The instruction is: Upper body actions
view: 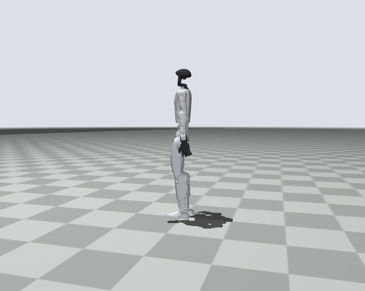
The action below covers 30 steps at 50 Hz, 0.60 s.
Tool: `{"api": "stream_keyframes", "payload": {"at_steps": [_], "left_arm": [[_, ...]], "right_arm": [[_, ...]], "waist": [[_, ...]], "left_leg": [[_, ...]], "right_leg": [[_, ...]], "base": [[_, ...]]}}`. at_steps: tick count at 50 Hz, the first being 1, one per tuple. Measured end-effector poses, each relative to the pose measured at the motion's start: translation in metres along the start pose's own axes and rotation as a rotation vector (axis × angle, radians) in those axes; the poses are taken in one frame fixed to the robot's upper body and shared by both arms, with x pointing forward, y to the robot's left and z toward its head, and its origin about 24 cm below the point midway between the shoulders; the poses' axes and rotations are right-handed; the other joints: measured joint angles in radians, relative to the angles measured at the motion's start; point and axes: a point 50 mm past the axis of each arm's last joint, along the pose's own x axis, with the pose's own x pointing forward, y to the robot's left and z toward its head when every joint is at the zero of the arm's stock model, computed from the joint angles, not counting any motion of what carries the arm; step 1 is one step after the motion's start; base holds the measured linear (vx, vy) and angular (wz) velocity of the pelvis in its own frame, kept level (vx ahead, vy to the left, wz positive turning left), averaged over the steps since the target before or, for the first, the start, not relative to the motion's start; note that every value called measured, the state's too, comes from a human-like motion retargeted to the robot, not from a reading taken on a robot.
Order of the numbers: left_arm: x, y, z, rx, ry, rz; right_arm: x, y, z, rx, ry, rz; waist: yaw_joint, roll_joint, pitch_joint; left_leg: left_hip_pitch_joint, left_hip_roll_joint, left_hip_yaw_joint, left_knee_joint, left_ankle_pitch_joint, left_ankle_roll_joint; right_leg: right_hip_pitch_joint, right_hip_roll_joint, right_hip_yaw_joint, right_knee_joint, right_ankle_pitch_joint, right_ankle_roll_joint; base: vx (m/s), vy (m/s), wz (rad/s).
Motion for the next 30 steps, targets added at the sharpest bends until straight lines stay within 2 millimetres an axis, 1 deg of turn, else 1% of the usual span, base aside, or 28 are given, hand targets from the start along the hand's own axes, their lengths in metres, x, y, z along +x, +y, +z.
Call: {"api": "stream_keyframes", "payload": {"at_steps": [30], "left_arm": [[0.0001,-0.0003,-0.0001,-0.002,0.0,0.001]], "right_arm": [[0.0,-0.0006,0.0009,-0.015,-0.001,-0.002]], "waist": [[0.002,-0.001,0.0]], "left_leg": [[-0.001,0.0,0.006,-0.001,0.0,0.001]], "right_leg": [[-0.003,0.003,0.007,0.0,0.0,-0.003]], "base": [[0.0,0.0,0.0]]}}
